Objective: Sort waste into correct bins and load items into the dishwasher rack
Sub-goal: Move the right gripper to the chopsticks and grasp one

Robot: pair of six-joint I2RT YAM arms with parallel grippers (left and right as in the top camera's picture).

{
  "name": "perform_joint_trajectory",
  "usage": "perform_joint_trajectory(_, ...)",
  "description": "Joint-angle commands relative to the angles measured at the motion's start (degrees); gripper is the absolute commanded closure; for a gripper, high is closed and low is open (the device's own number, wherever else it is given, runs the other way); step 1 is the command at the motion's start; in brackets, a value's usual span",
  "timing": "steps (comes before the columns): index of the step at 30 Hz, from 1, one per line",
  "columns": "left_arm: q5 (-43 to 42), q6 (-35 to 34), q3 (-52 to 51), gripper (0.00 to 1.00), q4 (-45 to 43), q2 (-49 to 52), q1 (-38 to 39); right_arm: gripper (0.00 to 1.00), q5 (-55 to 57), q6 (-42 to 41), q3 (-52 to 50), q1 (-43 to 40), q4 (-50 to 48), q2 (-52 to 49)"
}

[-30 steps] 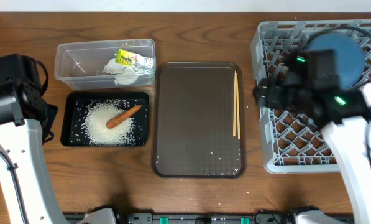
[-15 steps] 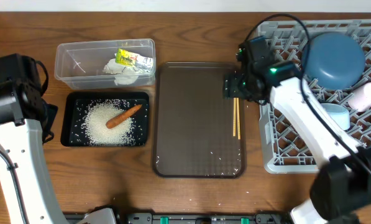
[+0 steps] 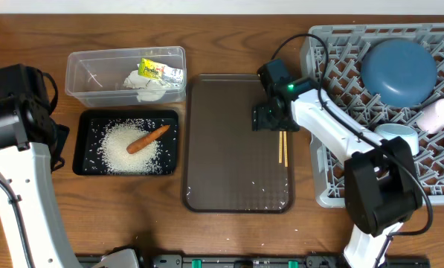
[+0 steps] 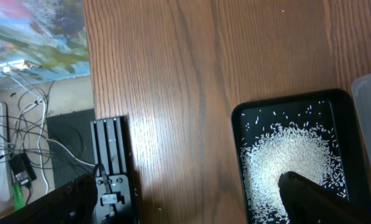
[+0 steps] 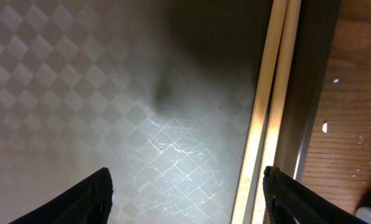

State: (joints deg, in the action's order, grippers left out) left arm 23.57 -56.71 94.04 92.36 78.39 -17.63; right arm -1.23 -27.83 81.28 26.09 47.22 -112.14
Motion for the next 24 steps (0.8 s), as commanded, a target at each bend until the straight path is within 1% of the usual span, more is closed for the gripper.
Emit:
perform_joint_trajectory(1, 1.3, 0.3, -0.1, 0.05, 4.4, 0.0, -0.3, 0.25, 1.9, -3.3, 1.1, 0.2, 0.0, -1.6)
perform_joint_trajectory(14, 1.4, 0.3, -0.1, 0.05, 4.4, 0.0, -0.3, 0.25, 1.9, -4.7, 1.1, 0.6, -0.1, -5.4)
perform_joint_trajectory(24, 1.4, 0.3, -0.1, 0.05, 4.4, 0.0, -0.3, 0.26, 2.4, -4.7, 1.0, 0.7, -0.1, -5.7)
